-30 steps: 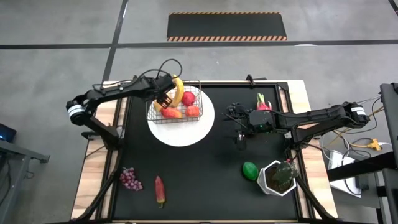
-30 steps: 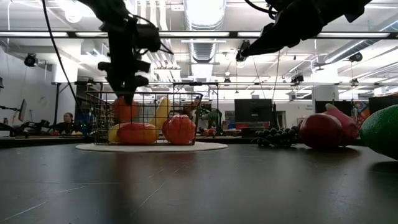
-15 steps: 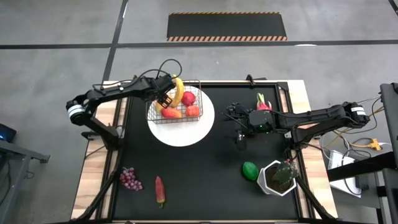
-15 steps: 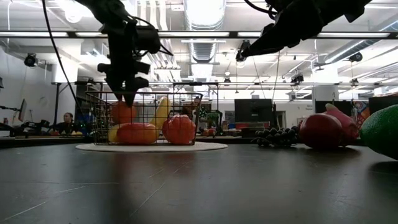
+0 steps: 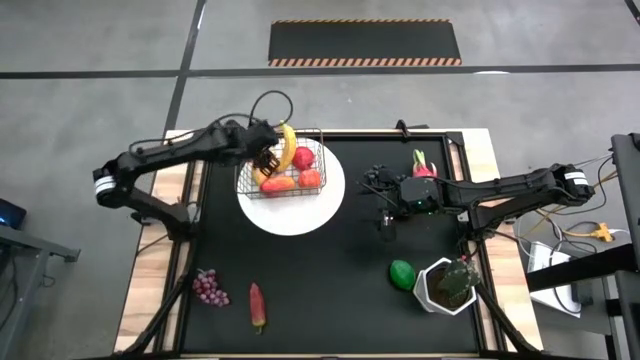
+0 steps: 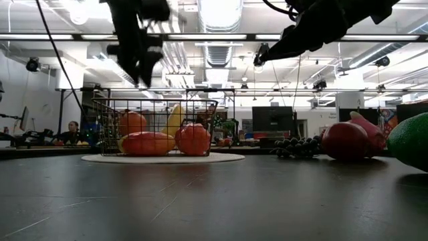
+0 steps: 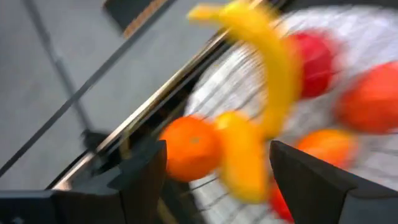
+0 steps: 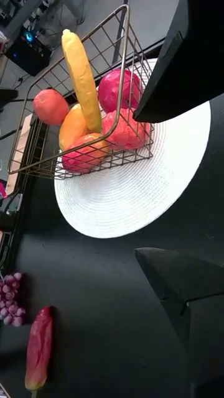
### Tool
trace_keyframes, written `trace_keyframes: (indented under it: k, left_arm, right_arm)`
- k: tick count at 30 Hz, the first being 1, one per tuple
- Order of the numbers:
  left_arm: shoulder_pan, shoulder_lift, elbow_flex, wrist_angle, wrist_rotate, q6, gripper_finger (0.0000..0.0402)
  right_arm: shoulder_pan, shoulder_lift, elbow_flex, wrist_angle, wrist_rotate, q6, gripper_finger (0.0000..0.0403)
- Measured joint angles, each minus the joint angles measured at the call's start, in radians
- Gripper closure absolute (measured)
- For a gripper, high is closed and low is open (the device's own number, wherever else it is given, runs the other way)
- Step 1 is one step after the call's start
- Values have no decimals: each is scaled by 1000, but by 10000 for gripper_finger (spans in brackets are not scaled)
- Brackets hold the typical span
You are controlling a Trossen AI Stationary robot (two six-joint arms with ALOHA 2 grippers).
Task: Build produce basket
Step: Put the black grapes into the wire basket
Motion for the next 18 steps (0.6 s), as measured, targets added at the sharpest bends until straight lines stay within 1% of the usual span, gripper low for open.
trace_keyframes:
  k: [4,7,12,15,18]
  left_arm:
    - [-176,-70,-31,116,-1,-20,136]
    - [-326,-108,-73,254,-25,-19,136]
    - [-535,-129,-172,447,-31,2,136]
    - [-616,-127,-241,573,-50,126,136]
    - [-636,-127,-293,718,-73,284,136]
  right_arm:
    - [0,0,0,0,0,-1,76]
    - [0,0,0,1,0,-1,76]
    - [0,0,0,7,0,-1,76]
    - [0,0,0,8,0,-11,76]
    - [0,0,0,44,0,-34,76]
